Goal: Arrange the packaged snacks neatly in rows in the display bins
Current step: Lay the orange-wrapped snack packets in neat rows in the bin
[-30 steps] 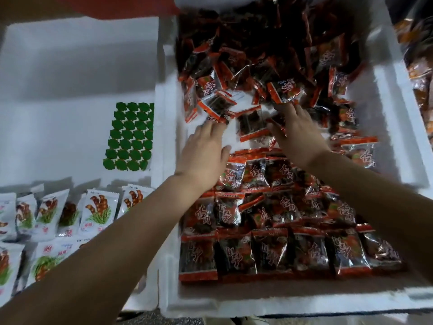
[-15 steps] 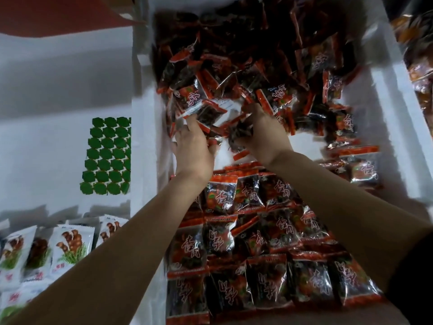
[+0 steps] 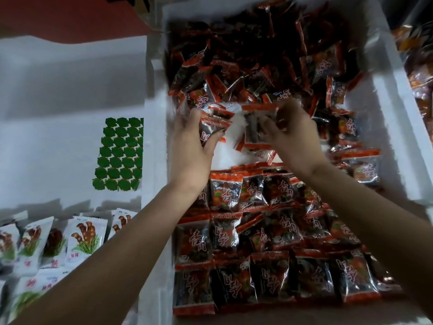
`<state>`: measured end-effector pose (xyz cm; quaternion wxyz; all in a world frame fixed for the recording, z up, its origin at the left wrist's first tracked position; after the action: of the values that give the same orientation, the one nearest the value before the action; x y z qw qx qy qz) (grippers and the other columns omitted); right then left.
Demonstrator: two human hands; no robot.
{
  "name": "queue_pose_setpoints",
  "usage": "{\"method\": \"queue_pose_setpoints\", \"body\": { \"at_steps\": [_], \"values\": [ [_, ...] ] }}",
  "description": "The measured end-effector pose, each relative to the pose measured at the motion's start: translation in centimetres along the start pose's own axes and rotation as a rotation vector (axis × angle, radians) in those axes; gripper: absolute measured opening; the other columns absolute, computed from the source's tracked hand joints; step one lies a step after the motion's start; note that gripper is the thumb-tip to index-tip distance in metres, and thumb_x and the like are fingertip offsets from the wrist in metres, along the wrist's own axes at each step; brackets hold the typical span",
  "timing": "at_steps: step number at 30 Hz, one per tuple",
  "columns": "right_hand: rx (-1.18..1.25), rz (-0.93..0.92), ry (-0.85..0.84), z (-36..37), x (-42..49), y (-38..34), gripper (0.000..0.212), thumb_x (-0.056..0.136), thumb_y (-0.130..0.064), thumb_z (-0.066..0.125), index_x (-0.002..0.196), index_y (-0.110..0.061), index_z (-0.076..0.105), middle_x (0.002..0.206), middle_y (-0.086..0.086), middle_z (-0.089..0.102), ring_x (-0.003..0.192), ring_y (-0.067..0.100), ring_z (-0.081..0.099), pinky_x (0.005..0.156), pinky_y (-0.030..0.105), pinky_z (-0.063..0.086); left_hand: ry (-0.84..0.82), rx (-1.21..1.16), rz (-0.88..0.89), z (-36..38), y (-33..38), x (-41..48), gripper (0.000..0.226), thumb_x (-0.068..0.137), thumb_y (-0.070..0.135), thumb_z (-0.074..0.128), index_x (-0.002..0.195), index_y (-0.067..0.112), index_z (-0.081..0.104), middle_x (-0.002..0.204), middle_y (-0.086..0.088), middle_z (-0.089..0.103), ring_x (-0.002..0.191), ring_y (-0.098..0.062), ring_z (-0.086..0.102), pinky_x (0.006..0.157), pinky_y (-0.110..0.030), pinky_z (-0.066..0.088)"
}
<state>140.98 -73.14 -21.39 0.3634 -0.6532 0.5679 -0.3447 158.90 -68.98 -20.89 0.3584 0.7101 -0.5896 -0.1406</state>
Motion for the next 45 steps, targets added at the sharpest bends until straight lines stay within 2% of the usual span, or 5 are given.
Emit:
{"method": "queue_pose_setpoints", "body": {
  "at_steps": [14, 19, 27, 38, 45],
  "values": [
    [-0.02, 0.139, -0.54, 6.2, -11.7, 2.4, 0.025, 0.087, -0.021, 0.065, 0.1, -0.029, 0.045, 0.086, -0.009, 0.063, 0.065, 0.003, 0.062, 0.056, 0.017, 0.052, -0.087, -0.376, -0.385, -2.9, -0.2, -4.7, 0.019, 0.097, 0.031, 0.048, 0.111, 0.018, 0.051, 0.094, 0.002, 0.064, 0.086, -0.018, 0.066, 0.084, -0.037, 0.052],
    [-0.15, 0.014, -0.487, 6.6, -11.7, 1.8, 0.03, 0.085, -0.026, 0.067, 0.105, -0.028, 0.045, 0.096, -0.013, 0.052, 0.066, -0.003, 0.052, 0.063, 0.007, 0.045, -0.146, -0.4, -0.408, -2.8, -0.6, -6.7, 0.015, 0.098, 0.023, 0.048, 0.113, 0.021, 0.05, 0.097, 0.011, 0.06, 0.079, 0.01, 0.057, 0.067, 0.0, 0.04],
    [-0.196, -0.129, -0.457, 6.3, -12.7, 1.2, 0.051, 0.086, -0.019, 0.068, 0.128, -0.023, 0.039, 0.125, -0.006, 0.044, 0.082, 0.006, 0.057, 0.082, 0.022, 0.05, -0.204, -0.356, -0.361, -2.8, -0.9, -9.2, 0.025, 0.092, 0.02, 0.059, 0.117, 0.019, 0.056, 0.104, 0.005, 0.067, 0.093, -0.004, 0.064, 0.076, -0.011, 0.05],
    [0.279, 0.184, -0.487, 1.5, -12.5, 0.5, 0.049, 0.072, -0.04, 0.062, 0.103, -0.003, 0.054, 0.075, 0.002, 0.063, 0.073, 0.006, 0.066, 0.07, 0.023, 0.054, -0.385, -0.376, -0.265, 0.2, 2.8, -12.0, 0.01, 0.089, 0.027, 0.06, 0.094, 0.031, 0.051, 0.086, 0.011, 0.062, 0.085, 0.004, 0.059, 0.078, -0.011, 0.043],
    [-0.14, 0.15, -0.478, 0.6, -11.4, 3.3, 0.018, 0.091, -0.033, 0.057, 0.099, -0.018, 0.053, 0.08, -0.003, 0.067, 0.074, 0.012, 0.067, 0.068, 0.031, 0.056, -0.442, 0.39, 0.19, 1.6, 3.7, -13.3, 0.044, 0.091, 0.031, 0.054, 0.131, 0.014, 0.049, 0.12, 0.0, 0.053, 0.113, -0.017, 0.048, 0.094, -0.026, 0.031]
  ]
}}
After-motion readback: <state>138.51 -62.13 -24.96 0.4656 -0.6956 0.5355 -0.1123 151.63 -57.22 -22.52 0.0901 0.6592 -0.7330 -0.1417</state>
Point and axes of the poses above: each hand's wrist, its own x-axis towards the middle knuckle, its own z-axis out of the palm, y = z × x, the point moved 8 cm from there along x, towards the middle knuckle
